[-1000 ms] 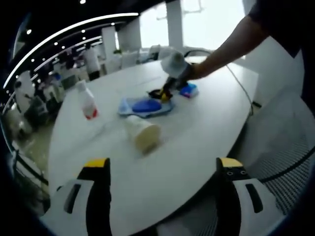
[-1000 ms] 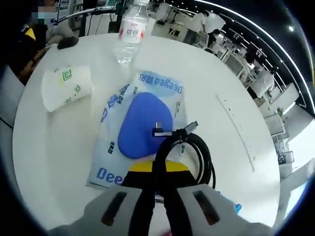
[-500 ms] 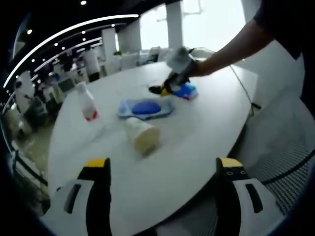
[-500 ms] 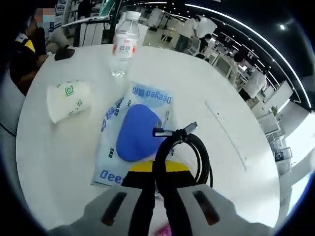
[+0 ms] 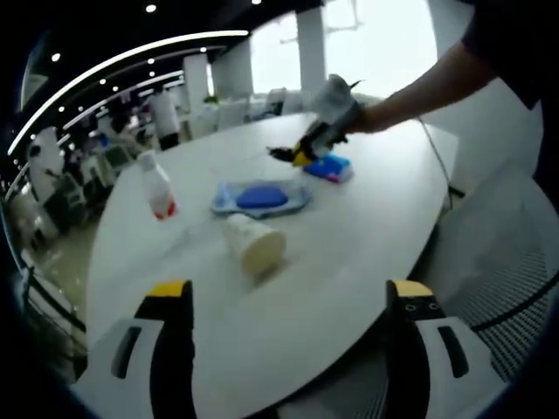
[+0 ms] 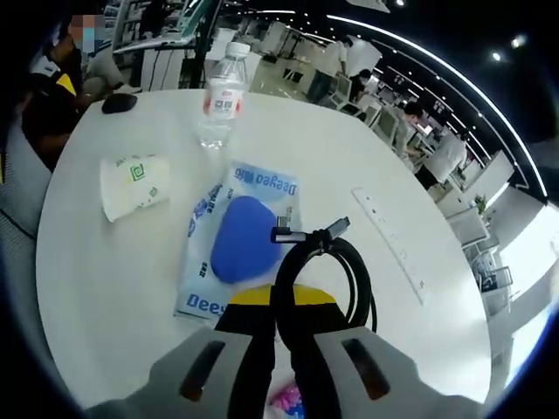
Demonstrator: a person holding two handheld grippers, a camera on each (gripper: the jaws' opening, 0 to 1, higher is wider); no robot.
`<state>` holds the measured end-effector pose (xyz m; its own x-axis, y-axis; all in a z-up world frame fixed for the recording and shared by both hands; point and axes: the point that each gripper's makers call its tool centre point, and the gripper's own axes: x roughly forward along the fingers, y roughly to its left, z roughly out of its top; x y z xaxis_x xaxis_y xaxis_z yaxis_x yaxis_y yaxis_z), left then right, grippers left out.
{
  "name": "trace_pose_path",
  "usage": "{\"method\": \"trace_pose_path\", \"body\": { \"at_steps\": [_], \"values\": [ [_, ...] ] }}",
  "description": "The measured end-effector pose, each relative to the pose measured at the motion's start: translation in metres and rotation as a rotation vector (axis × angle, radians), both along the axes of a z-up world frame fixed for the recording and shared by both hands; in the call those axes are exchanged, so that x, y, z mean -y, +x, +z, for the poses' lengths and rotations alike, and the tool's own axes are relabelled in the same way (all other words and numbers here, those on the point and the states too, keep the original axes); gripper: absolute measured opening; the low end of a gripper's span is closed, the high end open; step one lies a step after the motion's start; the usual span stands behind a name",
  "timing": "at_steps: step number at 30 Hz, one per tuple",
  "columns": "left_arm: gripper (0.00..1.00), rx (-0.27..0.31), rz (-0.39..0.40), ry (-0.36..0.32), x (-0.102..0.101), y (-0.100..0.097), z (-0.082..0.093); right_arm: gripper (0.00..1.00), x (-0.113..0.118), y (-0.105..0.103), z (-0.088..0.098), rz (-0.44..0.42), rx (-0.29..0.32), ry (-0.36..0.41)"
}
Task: Arrange the tabletop items into an orderly group along one side of the table until the central work area is clear of visible clutter.
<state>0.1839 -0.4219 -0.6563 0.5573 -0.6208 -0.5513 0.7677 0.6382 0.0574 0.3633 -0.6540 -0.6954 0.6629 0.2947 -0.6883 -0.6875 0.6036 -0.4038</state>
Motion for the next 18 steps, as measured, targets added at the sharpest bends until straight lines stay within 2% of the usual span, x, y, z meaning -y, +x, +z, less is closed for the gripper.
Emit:
{"method": "trace_pose_path", "body": {
  "at_steps": [18],
  "values": [
    [0.96,0.014,0.003,0.003,0.0,0.002,0.002,0.03,0.003,-0.03,0.01,0.03,0.009,-0.006]
  ]
}}
